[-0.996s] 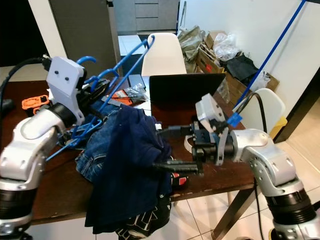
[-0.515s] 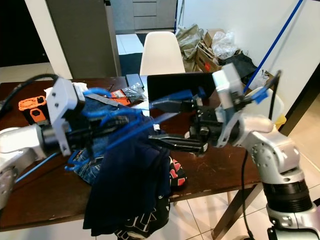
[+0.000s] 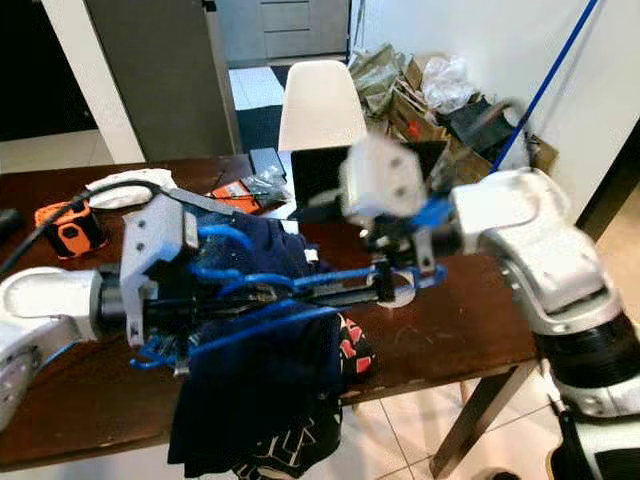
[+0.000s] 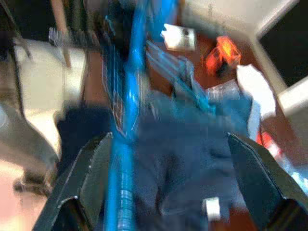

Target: Hang hanger

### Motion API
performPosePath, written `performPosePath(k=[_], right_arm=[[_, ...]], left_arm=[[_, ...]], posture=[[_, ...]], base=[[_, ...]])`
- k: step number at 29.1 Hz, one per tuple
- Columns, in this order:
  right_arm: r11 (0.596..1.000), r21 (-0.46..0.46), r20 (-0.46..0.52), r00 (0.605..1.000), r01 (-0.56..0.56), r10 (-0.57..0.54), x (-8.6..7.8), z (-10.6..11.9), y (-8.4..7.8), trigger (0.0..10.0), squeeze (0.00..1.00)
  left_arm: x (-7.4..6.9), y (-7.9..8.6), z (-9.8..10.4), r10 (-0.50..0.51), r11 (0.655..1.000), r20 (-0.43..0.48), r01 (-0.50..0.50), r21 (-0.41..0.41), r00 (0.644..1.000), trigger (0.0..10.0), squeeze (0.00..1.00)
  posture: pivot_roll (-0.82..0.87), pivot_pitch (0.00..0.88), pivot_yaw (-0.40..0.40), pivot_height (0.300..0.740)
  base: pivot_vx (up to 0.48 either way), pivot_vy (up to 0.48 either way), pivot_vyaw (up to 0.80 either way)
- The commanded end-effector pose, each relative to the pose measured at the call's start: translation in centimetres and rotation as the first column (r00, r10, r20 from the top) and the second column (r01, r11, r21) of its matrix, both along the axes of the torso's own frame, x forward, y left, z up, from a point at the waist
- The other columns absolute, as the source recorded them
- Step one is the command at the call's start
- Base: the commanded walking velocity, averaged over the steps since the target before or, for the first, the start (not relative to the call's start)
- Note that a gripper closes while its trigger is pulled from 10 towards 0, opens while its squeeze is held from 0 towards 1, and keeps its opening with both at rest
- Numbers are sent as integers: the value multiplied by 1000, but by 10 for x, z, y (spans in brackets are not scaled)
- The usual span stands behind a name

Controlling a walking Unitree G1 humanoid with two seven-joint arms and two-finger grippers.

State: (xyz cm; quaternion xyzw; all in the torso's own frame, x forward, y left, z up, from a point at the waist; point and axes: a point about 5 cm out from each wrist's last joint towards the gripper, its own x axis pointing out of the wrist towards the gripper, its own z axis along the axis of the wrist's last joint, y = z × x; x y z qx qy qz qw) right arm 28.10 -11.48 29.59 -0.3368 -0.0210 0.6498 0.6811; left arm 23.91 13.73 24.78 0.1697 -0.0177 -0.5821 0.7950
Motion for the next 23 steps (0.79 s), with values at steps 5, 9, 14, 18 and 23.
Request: performPosePath(k=[5, 9, 14, 18, 23], right_arm=[[990, -128, -8, 998, 66, -68, 9, -15, 3, 10000, 0], [985, -158, -18, 997, 70, -74, 9, -16, 2, 10000, 0], [973, -221, -45, 996, 69, -81, 8, -18, -3, 10000, 0], [966, -249, -58, 995, 66, -83, 8, -20, -5, 9412, 0], [952, -303, -77, 994, 52, -79, 7, -27, -7, 39, 0]], left_arm=[[-1, -9, -11, -43, 994, -5, 43, 105, 999, 10000, 0], [0, -10, -15, -42, 991, -1, 41, 130, 999, 10000, 0], [4, -6, -21, -21, 981, 15, 18, 194, 1000, 10000, 0], [7, -4, -23, -8, 976, 25, 3, 218, 1000, 10000, 0], [11, 2, -30, 26, 961, 47, -38, 274, 999, 10000, 0]], posture=[[49, 0, 23, 740], [43, 0, 24, 740], [42, 0, 21, 740], [43, 0, 18, 740], [46, 0, 17, 740]], base=[[0, 0, 0], [0, 0, 0], [0, 0, 0], [0, 0, 0], [0, 0, 0]])
